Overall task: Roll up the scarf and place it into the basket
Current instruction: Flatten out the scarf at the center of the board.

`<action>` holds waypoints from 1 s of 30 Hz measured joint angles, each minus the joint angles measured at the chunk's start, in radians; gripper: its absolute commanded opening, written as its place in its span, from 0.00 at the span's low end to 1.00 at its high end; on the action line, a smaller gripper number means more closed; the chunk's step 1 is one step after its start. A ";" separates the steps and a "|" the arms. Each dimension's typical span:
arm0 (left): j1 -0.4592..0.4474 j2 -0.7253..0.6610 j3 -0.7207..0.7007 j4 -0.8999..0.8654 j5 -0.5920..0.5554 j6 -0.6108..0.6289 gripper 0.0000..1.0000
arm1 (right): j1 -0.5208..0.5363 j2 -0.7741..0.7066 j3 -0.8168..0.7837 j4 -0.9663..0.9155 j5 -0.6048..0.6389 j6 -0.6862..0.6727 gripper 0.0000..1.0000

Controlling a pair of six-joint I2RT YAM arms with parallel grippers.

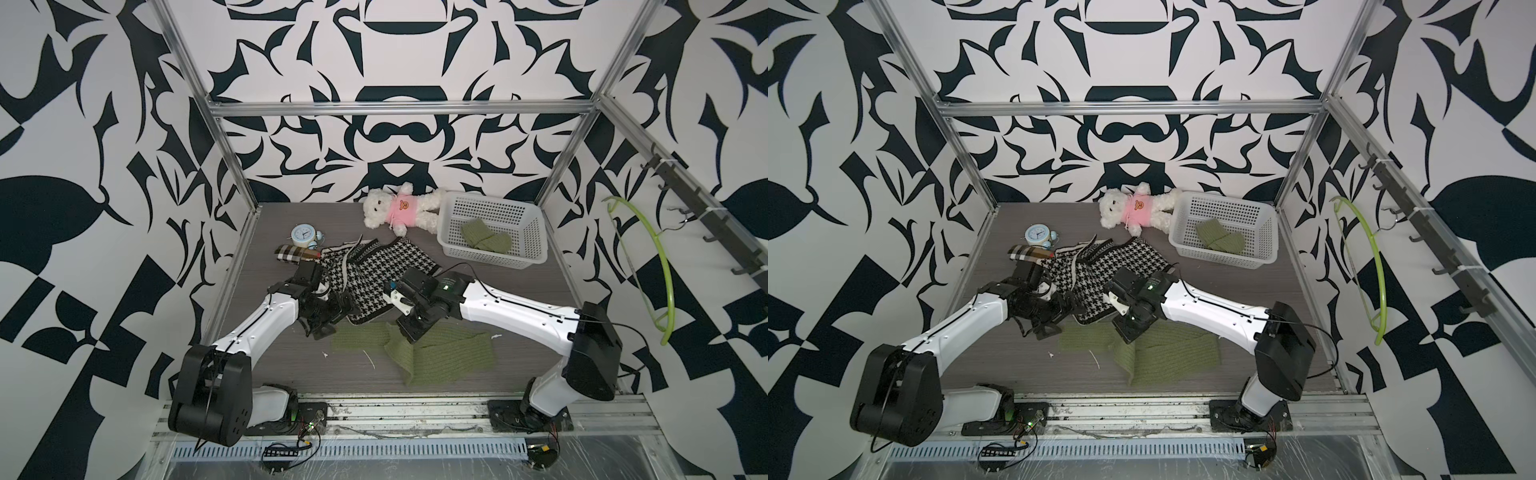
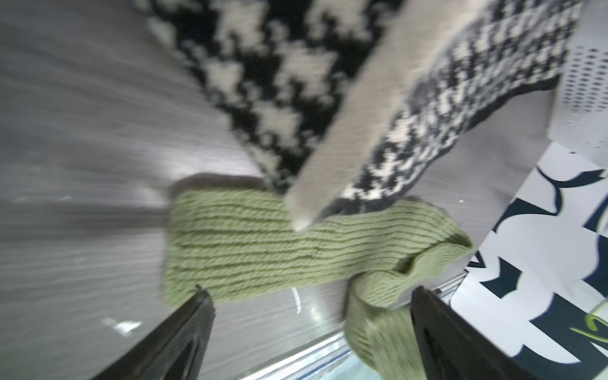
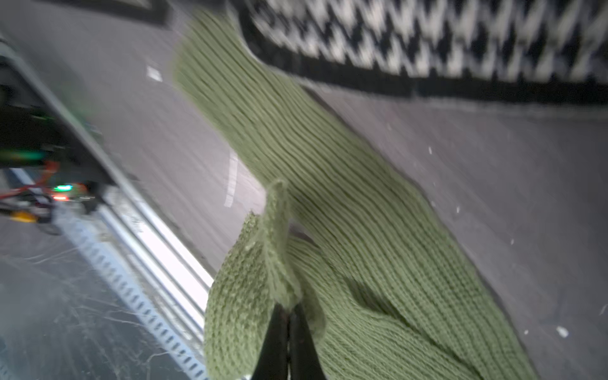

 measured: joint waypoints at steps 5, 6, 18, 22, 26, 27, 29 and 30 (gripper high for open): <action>-0.069 0.047 -0.034 0.098 0.012 -0.063 0.99 | -0.085 0.082 -0.112 0.008 0.051 0.046 0.00; -0.084 0.063 -0.043 0.115 0.012 -0.074 0.99 | -0.099 0.101 -0.123 0.007 0.068 0.056 0.00; -0.359 0.068 -0.123 0.258 -0.027 -0.271 0.99 | -0.177 0.162 -0.130 -0.125 0.389 0.180 0.00; -0.415 0.061 -0.124 0.263 -0.046 -0.314 0.99 | -0.194 0.094 -0.122 -0.163 0.442 0.161 0.00; -0.410 0.038 -0.097 0.169 -0.096 -0.295 0.99 | -0.190 -0.061 -0.069 -0.191 0.434 0.121 0.00; -0.401 0.028 -0.077 0.137 -0.108 -0.284 0.99 | -0.190 -0.100 -0.041 -0.203 0.433 0.113 0.00; -0.375 0.005 -0.039 0.097 -0.127 -0.262 0.99 | -0.188 -0.171 0.035 -0.242 0.442 0.098 0.00; -0.363 -0.004 -0.023 0.086 -0.132 -0.251 0.99 | -0.188 -0.199 0.078 -0.264 0.452 0.089 0.00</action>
